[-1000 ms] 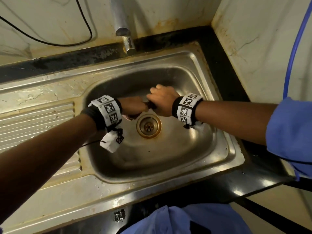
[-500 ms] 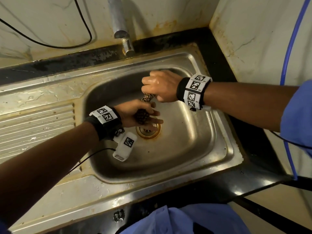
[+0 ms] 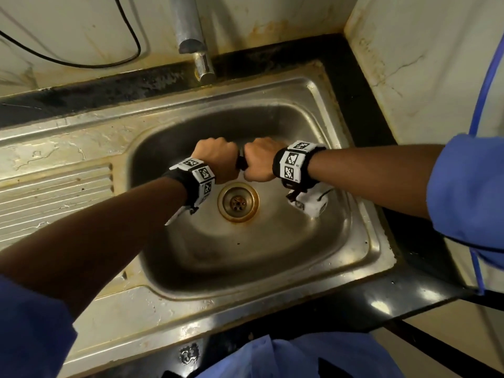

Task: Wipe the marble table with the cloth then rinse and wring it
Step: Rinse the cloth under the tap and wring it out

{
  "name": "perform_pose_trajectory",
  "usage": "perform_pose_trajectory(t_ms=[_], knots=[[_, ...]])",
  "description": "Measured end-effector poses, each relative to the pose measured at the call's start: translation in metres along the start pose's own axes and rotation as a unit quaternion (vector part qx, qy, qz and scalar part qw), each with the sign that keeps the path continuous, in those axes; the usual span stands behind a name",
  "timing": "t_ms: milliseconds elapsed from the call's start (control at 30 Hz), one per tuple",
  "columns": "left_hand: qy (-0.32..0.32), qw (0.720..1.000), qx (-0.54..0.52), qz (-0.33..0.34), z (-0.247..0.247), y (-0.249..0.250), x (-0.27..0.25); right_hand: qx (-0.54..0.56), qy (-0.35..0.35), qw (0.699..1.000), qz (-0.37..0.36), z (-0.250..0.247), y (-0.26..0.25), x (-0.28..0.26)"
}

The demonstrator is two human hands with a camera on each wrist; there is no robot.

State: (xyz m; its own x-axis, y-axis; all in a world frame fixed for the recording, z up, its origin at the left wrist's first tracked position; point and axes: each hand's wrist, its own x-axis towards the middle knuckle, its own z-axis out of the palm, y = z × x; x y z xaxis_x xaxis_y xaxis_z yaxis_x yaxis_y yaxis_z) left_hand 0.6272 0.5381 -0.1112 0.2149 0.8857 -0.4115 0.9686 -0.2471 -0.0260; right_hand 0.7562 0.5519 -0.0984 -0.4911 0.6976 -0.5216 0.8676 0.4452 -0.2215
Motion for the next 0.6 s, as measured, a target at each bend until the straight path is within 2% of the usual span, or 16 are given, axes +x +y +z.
perform_pose_trajectory(t_ms=[67,133,167,233,300,367,467,533,600], knots=[[0.006,0.999,0.037,0.035,0.0,-0.005,0.004,0.166,-0.051,0.983,0.056,0.007,-0.001,0.003],[0.017,0.996,0.049,0.069,0.003,-0.013,0.005,0.323,-0.102,0.936,0.096,0.013,-0.004,0.002],[0.029,0.995,0.047,0.089,0.003,-0.017,0.005,0.405,-0.138,0.896,0.118,0.017,-0.005,0.0],[0.064,0.989,0.023,0.128,0.004,-0.024,0.002,0.549,-0.218,0.793,0.15,0.021,-0.004,-0.002],[0.1,0.983,-0.006,0.155,0.005,-0.028,-0.003,0.65,-0.294,0.688,0.133,0.026,-0.003,-0.005],[0.143,0.975,-0.033,0.17,0.002,-0.028,-0.007,0.711,-0.348,0.606,0.08,0.029,-0.003,-0.007],[0.215,0.956,-0.046,0.194,0.001,-0.031,-0.008,0.784,-0.388,0.484,0.009,0.032,-0.007,-0.01],[0.234,0.95,-0.041,0.203,-0.004,-0.033,-0.006,0.807,-0.399,0.434,-0.027,0.031,-0.008,-0.011],[0.229,0.949,-0.036,0.212,-0.013,-0.033,-0.003,0.809,-0.41,0.417,-0.057,0.025,-0.01,-0.014]])
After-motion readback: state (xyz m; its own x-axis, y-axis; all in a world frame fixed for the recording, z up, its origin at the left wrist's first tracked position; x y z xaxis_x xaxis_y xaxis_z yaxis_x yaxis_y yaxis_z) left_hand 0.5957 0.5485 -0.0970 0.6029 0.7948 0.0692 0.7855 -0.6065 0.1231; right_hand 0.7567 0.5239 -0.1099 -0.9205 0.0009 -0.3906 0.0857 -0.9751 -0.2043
